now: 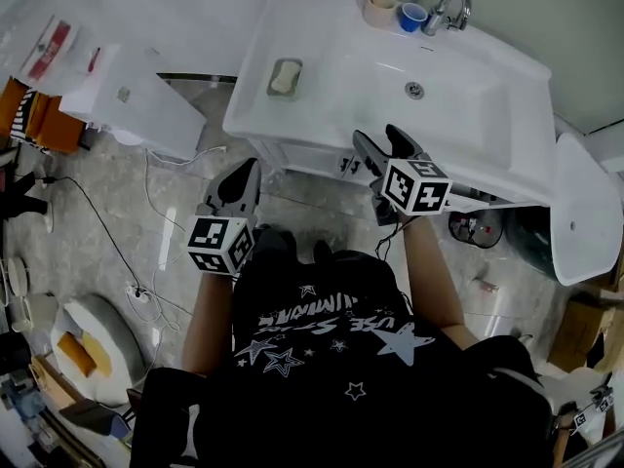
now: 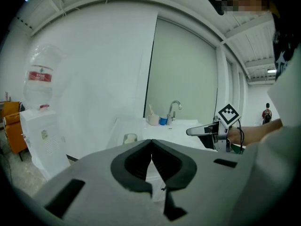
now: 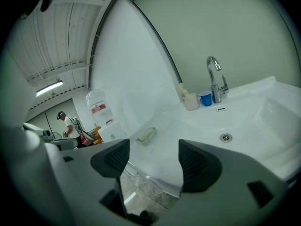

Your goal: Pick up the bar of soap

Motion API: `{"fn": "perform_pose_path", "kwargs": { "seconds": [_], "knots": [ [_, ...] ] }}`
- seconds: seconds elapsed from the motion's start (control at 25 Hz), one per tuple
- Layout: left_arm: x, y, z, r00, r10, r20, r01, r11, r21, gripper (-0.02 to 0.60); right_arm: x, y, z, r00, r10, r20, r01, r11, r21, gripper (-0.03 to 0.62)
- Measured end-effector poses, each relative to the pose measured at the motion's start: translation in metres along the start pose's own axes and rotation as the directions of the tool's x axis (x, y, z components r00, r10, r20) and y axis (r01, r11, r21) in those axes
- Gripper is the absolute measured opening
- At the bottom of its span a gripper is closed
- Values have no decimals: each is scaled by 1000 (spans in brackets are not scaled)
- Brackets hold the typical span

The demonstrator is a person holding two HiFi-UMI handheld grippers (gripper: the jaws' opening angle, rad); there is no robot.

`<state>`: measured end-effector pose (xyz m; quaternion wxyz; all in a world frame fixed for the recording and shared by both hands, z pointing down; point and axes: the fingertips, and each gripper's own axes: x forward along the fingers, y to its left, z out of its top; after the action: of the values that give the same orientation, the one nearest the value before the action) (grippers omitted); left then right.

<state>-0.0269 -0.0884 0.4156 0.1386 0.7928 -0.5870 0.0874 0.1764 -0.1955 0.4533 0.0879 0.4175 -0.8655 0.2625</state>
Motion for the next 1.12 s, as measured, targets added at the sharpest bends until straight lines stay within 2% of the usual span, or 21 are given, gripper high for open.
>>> {"fn": "perform_pose_path", "kwargs": {
  "seconds": [0.2,0.44,0.72,1.12],
  "knots": [
    [10,27,4,1000,8,-1,-8,1000,3,8,26,6,4,1000,8,-17,-8,1000,-2,325],
    [41,75,17,1000,-16,0,16,1000,16,8,63,1,15,999,-39,-17,39,999,19,324],
    [99,128,26,990,-134,-43,135,991,15,8,113,4,18,990,-130,-45,134,988,78,321],
    [162,200,45,951,-289,-108,293,956,27,9,193,47,14,970,-187,-155,213,961,176,319]
  ]
}}
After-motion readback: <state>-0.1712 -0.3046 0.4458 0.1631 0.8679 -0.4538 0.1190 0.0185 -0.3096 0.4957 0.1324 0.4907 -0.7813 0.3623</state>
